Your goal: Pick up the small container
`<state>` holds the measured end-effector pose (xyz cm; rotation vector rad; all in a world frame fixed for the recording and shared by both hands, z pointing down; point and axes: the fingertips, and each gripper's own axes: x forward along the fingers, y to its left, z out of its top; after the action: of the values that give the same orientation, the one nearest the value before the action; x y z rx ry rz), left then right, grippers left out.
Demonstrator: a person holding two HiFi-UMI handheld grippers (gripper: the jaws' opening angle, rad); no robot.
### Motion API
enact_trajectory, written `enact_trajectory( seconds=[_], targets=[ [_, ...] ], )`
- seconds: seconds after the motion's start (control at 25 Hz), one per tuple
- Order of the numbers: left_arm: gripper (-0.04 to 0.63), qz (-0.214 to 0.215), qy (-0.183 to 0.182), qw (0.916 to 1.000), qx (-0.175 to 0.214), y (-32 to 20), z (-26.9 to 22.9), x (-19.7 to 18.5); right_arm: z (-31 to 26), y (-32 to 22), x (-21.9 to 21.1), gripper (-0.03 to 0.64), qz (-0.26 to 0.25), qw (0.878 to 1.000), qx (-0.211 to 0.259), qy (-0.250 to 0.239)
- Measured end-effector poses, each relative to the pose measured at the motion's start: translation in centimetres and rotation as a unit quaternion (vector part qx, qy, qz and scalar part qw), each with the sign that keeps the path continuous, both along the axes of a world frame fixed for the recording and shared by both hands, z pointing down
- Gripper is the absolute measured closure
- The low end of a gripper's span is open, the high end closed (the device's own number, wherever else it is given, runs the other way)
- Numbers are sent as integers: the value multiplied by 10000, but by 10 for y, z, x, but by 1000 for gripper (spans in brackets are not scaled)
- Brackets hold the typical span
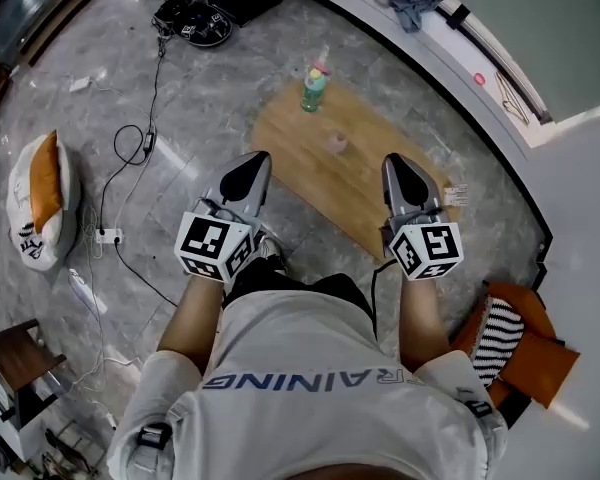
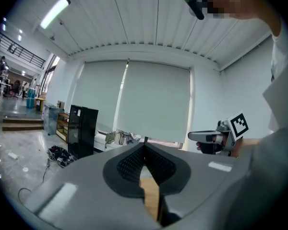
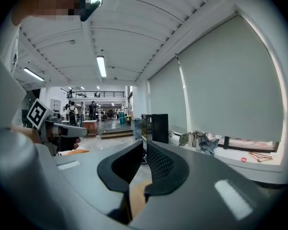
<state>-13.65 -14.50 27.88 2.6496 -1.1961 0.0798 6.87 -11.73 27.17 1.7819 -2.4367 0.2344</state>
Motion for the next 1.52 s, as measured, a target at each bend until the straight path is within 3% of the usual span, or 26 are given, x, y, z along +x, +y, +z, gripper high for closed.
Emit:
enact_trajectory(
  seconds=[0.32, 0.68, 0.96, 1.28, 1.52],
  targets=[
    [592, 244, -69, 9993, -272, -68, 21, 19, 19, -51, 18, 569, 298, 9993, -239, -3],
    [592, 265, -349, 9981, -436, -112, 37, 117, 50, -93, 118, 566, 350, 9981, -406, -310],
    [592, 294, -479, 9967, -586, -137, 63, 171, 75, -122, 169, 568, 264, 9978, -560, -243],
    [592, 567, -516, 9937, -824, -187, 94, 162, 106, -159, 158, 570, 534, 9936, -969, -226],
    [592, 702, -555, 9901, -1084, -210, 126, 146, 160, -179, 135, 493, 591, 9878, -1433, -155]
  ],
)
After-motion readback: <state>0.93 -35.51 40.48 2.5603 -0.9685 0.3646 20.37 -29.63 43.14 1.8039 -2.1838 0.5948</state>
